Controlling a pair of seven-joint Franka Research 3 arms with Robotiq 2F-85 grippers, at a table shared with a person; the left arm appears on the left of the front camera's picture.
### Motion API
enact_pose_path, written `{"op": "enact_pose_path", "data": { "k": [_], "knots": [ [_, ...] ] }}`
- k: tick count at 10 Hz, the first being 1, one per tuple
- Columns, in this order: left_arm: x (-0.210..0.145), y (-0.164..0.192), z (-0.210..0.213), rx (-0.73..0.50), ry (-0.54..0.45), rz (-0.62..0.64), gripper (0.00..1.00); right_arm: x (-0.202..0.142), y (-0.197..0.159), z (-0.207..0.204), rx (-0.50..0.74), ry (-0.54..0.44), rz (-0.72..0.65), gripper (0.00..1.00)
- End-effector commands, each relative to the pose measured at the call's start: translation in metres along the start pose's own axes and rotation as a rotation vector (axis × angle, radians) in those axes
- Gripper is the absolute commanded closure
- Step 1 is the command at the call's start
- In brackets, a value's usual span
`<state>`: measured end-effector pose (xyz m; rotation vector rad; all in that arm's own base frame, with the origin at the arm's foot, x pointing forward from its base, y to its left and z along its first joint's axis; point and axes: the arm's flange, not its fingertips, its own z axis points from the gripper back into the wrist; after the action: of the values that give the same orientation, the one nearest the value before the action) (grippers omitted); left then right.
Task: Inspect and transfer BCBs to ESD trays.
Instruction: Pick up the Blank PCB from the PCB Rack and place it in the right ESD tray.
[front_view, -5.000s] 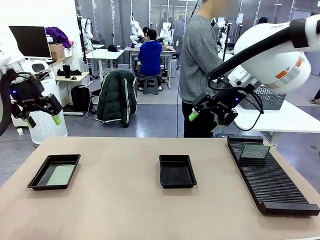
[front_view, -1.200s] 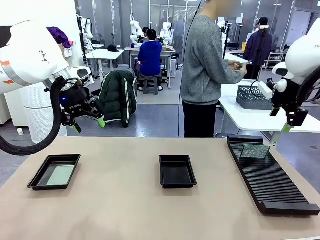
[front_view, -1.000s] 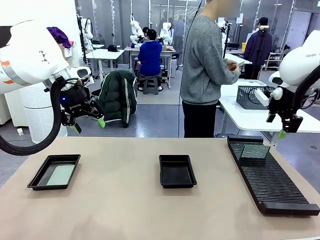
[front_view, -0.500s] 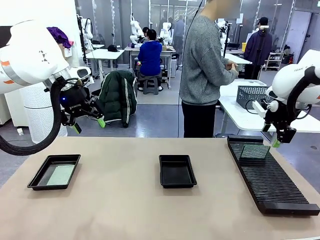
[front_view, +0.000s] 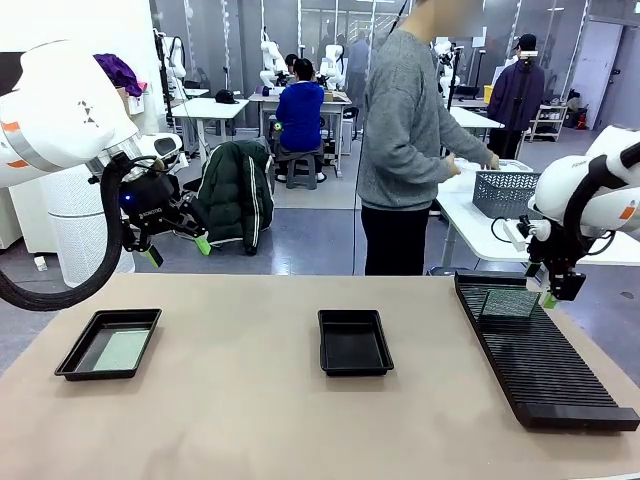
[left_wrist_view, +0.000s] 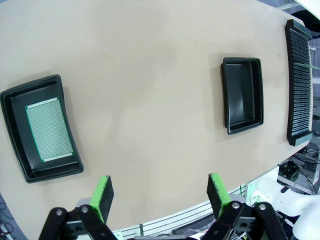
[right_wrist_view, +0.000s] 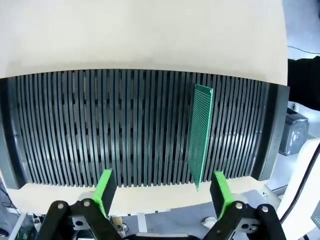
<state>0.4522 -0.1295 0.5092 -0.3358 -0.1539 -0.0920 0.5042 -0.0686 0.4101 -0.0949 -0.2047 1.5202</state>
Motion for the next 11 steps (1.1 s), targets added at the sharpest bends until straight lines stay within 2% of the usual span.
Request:
{"op": "enact_pose_path", "data": {
  "k": [1, 9, 11],
  "knots": [
    [-0.003, 0.000, 0.000, 0.001, -0.001, 0.000, 0.00, -0.002, -0.007, -0.012, -0.015, -0.024, -0.024, 0.00],
    [-0.003, 0.000, 0.000, 0.001, -0.001, 0.000, 0.00, -0.003, -0.015, -0.042, -0.029, -0.027, -0.046, 0.00],
    [-0.003, 0.000, 0.000, 0.001, -0.001, 0.000, 0.00, 0.001, -0.019, -0.042, -0.032, -0.015, -0.041, 0.05]
  ]
}}
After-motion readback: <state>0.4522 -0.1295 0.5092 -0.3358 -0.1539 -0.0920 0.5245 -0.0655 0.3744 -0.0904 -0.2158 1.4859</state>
